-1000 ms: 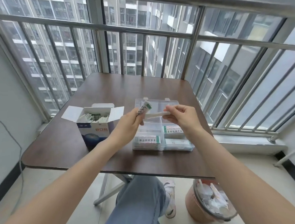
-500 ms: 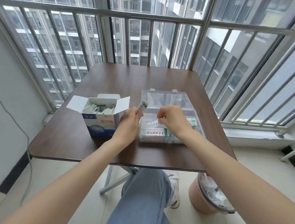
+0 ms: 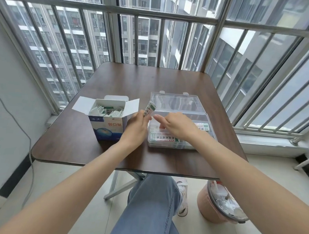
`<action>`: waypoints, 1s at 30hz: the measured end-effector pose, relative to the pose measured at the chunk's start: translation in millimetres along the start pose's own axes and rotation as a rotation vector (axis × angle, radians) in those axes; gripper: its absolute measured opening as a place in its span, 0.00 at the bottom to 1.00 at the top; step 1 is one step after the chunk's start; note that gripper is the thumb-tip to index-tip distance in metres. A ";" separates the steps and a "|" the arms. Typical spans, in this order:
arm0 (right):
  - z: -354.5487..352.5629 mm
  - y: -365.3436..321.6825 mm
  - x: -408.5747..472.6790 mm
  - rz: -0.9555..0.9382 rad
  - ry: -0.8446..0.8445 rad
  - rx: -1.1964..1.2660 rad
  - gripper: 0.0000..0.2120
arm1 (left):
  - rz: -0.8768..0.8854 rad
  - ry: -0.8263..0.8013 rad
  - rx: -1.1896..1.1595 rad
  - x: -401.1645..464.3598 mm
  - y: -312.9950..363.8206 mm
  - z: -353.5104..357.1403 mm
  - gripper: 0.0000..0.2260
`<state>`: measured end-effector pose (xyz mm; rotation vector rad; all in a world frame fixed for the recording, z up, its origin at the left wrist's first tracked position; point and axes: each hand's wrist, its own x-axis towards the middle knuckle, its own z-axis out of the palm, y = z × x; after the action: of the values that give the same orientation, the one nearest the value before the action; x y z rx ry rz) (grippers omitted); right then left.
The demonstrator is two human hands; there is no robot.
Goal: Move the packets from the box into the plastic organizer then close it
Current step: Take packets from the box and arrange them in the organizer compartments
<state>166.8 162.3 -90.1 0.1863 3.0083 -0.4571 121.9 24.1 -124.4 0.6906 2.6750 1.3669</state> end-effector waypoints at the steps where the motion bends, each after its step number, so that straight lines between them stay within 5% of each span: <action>1: -1.8 -2.8 -1.3 -0.012 -0.015 -0.037 0.25 | 0.002 0.002 0.002 0.0 0.2 -0.3 0.13; 7: -1.5 -12.5 -3.4 -0.004 -0.040 -0.124 0.33 | -0.003 -0.015 0.018 1.1 1.1 -1.5 0.13; 13: -3.6 -12.7 -3.9 -0.011 0.015 -0.085 0.21 | -0.004 0.019 0.067 -0.7 4.1 -4.8 0.12; 17: -4.2 -2.4 -2.3 0.074 0.075 0.303 0.25 | -0.035 -0.041 -0.133 -1.1 5.4 -5.7 0.07; 22: -13.4 10.8 -13.6 0.001 0.214 0.853 0.03 | -0.063 -0.220 -0.518 -8.0 15.4 -9.0 0.05; 30: -11.8 14.4 -18.5 0.058 0.342 0.941 0.09 | -0.121 -0.228 -0.632 -7.8 27.5 -9.0 0.08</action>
<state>186.1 177.5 -81.0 0.4378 2.7833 -1.9585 136.6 28.0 -98.7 0.5527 1.9081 1.8242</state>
